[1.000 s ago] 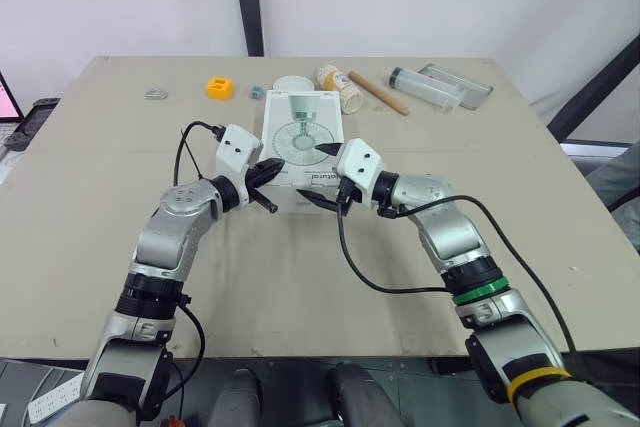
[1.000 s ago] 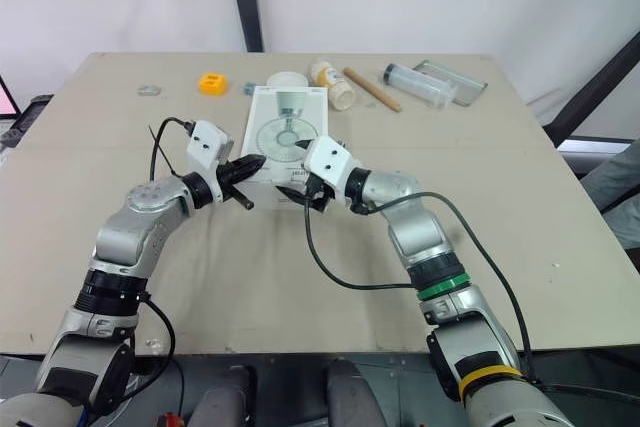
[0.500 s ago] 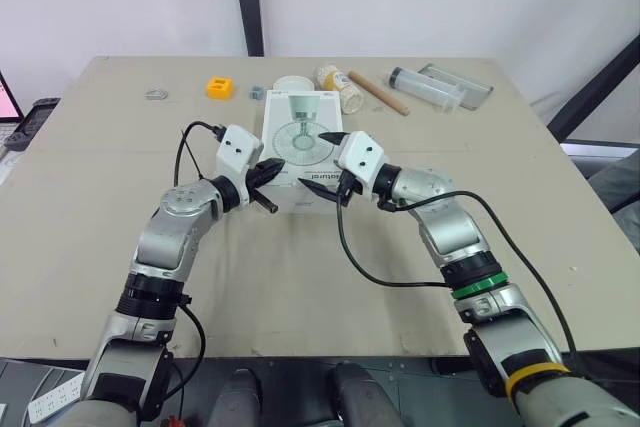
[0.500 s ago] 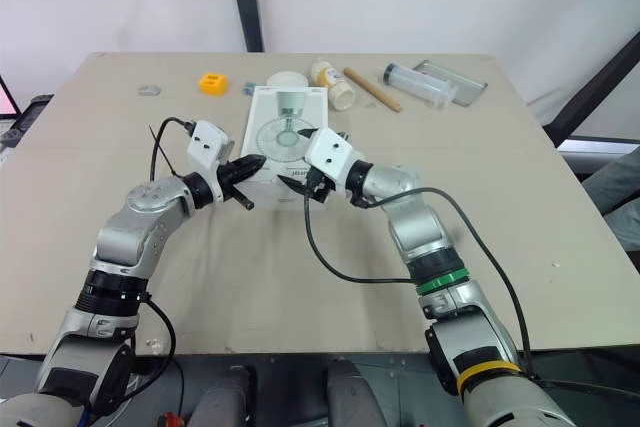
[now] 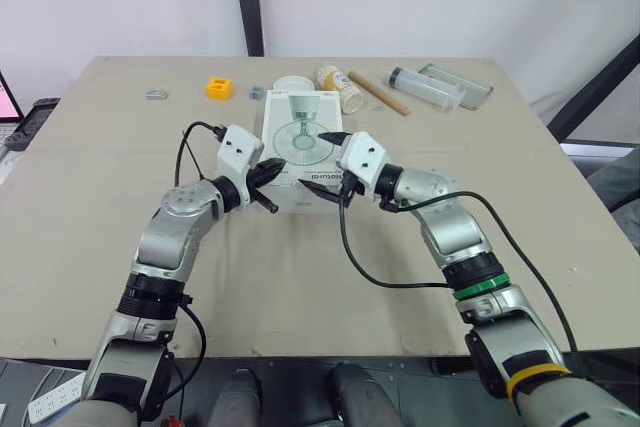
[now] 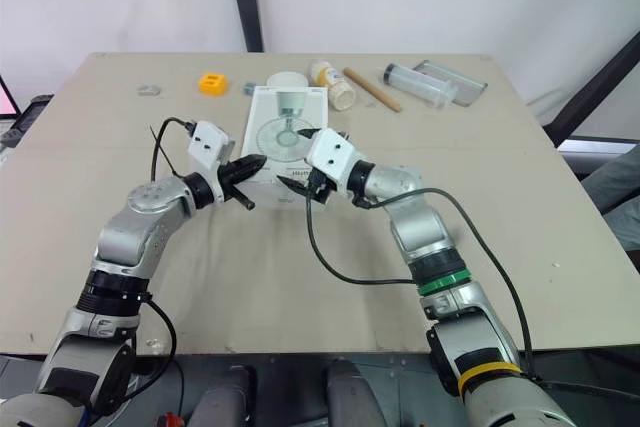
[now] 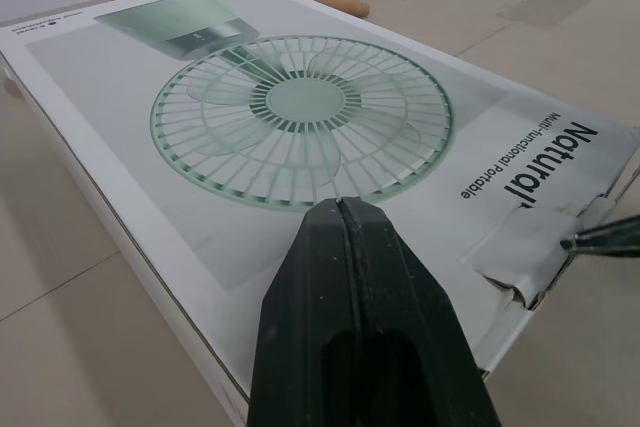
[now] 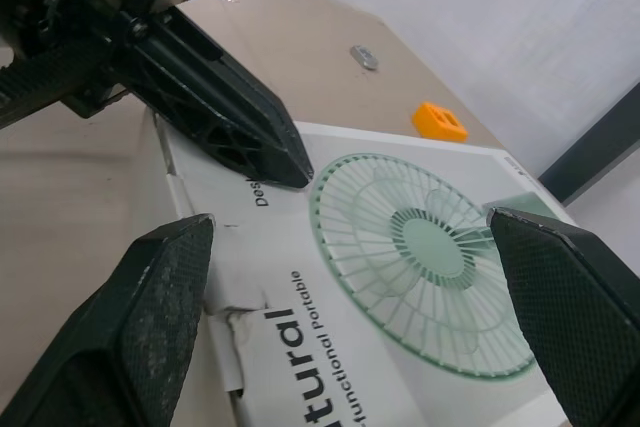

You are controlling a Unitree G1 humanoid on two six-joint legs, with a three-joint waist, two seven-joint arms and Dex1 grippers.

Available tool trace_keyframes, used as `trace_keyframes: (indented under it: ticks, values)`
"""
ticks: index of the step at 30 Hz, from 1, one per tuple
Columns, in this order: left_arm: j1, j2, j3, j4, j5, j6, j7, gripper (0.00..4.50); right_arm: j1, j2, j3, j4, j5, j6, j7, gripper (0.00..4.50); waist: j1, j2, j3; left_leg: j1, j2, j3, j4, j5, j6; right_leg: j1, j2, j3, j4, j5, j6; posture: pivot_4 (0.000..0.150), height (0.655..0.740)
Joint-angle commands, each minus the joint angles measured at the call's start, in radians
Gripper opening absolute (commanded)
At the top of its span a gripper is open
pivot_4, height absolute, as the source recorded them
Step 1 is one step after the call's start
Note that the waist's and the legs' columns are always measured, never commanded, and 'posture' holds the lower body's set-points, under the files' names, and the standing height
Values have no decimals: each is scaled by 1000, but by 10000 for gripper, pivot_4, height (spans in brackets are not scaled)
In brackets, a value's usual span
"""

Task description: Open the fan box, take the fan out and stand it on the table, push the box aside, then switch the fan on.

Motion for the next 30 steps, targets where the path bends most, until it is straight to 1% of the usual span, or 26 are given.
trace_keyframes:
  ticks: [1,17,30]
  values:
    - [13,-4,-19,26,12,15,-5,59,-4,-11,-3,-33,-12,-9,7,45000,0,0,0,0,0,0,0,0,0,0,0,0,0,0,0,1500,7400]
    - [12,-4,-19,30,14,8,-3,59,-10,-9,-5,15,-37,-43,5,45000,0,0,0,0,0,0,0,0,0,0,0,0,0,0,0,1500,7400]
    - [17,-4,-25,38,17,0,-7,59,-48,1,-38,40,-40,-83,-45,45000,0,0,0,0,0,0,0,0,0,0,0,0,0,0,0,1500,7400]
